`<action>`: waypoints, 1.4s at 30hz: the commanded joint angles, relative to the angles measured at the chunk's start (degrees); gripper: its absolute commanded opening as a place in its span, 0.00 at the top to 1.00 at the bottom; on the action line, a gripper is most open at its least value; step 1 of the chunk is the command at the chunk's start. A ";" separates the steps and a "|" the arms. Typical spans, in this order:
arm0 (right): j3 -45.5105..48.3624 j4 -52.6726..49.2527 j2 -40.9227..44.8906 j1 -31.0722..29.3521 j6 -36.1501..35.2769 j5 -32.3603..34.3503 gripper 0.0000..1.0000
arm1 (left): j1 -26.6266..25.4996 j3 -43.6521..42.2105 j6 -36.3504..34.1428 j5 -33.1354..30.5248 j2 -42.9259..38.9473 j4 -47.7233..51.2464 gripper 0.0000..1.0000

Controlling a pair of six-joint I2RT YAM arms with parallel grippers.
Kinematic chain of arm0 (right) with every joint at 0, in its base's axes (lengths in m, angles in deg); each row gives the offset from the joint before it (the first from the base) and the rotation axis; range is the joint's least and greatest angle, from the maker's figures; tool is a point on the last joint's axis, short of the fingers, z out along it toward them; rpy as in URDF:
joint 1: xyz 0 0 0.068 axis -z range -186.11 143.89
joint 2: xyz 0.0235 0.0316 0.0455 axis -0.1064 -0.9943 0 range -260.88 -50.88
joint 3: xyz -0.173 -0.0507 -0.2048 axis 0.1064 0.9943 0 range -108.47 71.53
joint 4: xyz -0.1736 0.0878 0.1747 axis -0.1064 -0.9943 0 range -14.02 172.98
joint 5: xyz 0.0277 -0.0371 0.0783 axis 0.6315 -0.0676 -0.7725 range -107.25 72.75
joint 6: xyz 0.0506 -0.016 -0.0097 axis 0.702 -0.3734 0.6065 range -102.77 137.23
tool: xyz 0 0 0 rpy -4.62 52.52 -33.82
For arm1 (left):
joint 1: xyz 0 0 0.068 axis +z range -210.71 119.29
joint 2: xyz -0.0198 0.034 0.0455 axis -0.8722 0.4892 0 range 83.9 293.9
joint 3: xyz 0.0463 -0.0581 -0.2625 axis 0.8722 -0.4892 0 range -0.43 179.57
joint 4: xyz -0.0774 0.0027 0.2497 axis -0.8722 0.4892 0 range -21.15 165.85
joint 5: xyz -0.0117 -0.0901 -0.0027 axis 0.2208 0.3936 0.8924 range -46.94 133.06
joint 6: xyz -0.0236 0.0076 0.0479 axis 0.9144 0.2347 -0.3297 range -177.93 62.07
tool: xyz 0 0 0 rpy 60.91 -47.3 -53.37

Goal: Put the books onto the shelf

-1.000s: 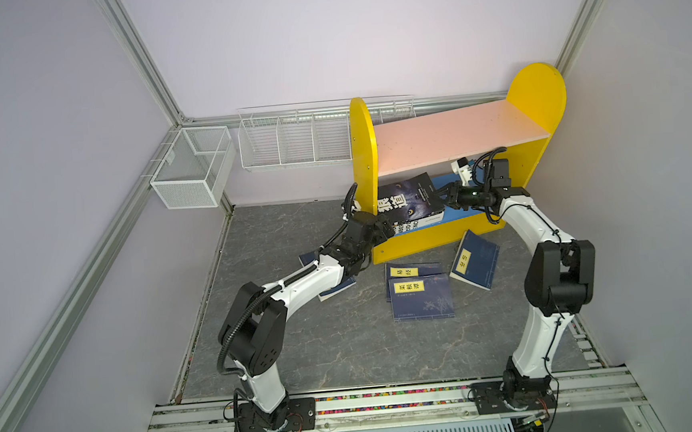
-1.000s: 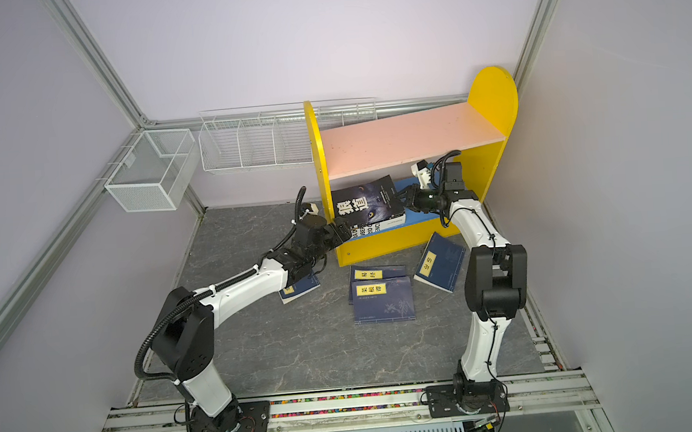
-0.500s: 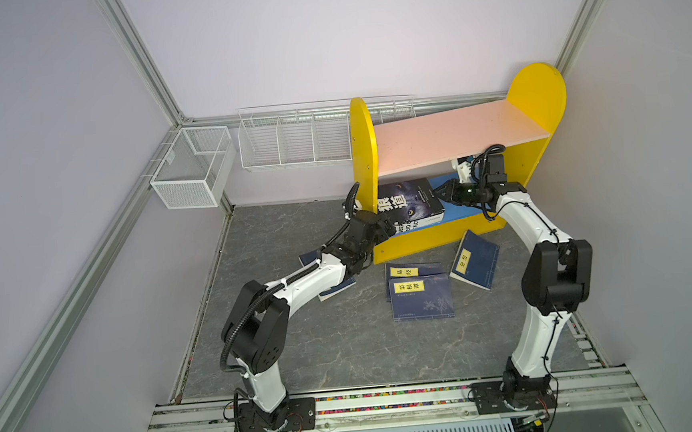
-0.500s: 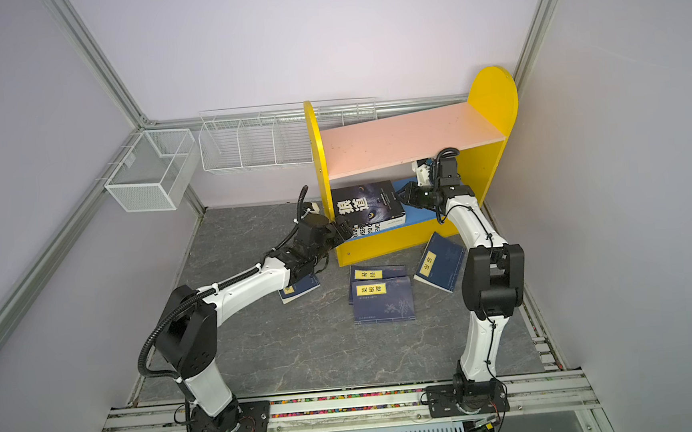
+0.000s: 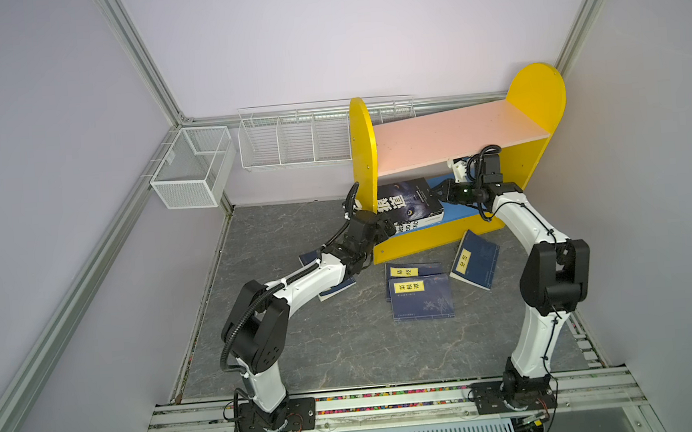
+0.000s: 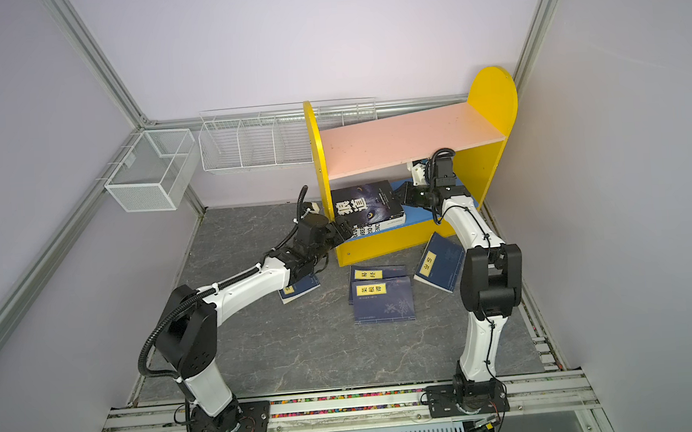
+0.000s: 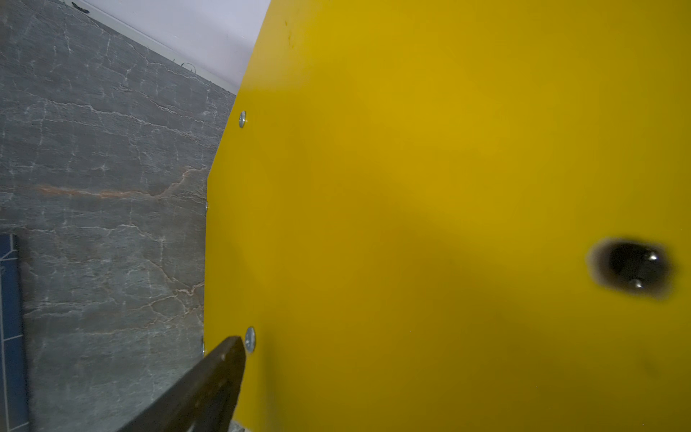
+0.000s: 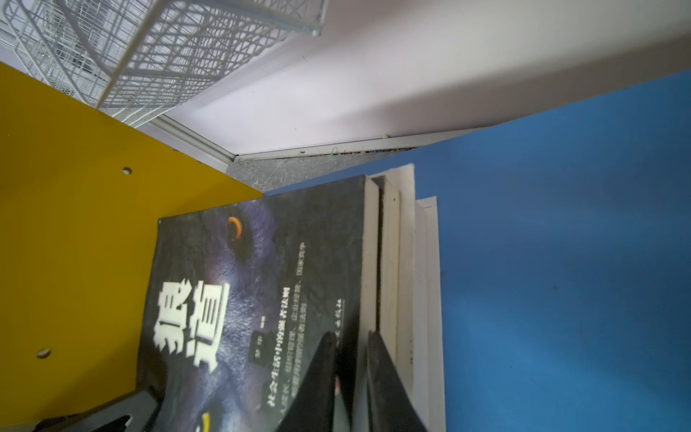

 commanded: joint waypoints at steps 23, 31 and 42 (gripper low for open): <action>17.08 -2.47 22.65 0.48 -3.06 8.68 0.24 | -0.17 -19.96 -13.07 20.69 -26.65 2.62 0.00; 40.50 -2.45 40.12 0.15 1.53 11.60 0.20 | -2.96 -31.96 -9.29 21.31 -32.85 7.55 0.01; 68.24 4.84 51.33 -1.12 10.87 11.16 0.19 | -12.41 -33.43 1.88 23.13 -9.88 -12.88 0.08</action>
